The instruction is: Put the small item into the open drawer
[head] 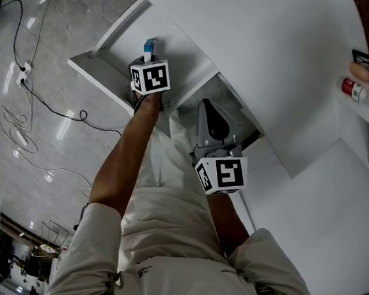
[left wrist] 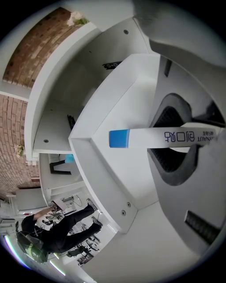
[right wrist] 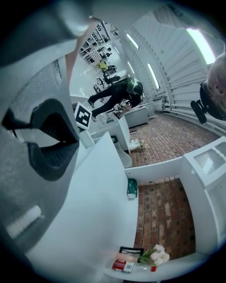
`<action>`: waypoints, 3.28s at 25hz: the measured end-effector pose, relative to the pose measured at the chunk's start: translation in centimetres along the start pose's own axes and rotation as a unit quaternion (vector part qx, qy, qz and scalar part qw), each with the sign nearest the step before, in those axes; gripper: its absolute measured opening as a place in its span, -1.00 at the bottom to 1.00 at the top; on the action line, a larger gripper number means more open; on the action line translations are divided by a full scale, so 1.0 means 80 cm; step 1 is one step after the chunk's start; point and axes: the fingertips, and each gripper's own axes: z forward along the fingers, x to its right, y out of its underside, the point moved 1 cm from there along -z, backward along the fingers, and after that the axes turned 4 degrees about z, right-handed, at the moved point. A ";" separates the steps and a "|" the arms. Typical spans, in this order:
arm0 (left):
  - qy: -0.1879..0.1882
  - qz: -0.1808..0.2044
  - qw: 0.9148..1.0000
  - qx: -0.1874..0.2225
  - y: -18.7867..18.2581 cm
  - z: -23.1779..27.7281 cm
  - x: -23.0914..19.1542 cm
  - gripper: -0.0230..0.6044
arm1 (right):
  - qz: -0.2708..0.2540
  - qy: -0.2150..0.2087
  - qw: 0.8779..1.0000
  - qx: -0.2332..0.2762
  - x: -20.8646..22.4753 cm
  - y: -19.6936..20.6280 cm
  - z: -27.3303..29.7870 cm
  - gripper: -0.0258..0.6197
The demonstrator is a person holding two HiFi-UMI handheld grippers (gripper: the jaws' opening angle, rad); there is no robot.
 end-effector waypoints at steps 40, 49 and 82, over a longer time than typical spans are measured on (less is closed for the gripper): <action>0.017 -0.005 0.997 0.080 -0.055 -0.117 0.000 -0.50 | -0.014 -0.007 0.999 0.047 -0.037 -0.052 -0.051 -0.92; 0.033 0.003 0.987 0.156 -0.086 -0.241 -0.001 -0.63 | -0.029 -0.009 0.996 0.082 -0.071 -0.099 -0.088 -0.92; 0.123 0.059 0.905 0.402 -0.098 -0.640 0.011 -0.94 | -0.080 -0.024 0.972 0.218 -0.210 -0.242 -0.246 -0.92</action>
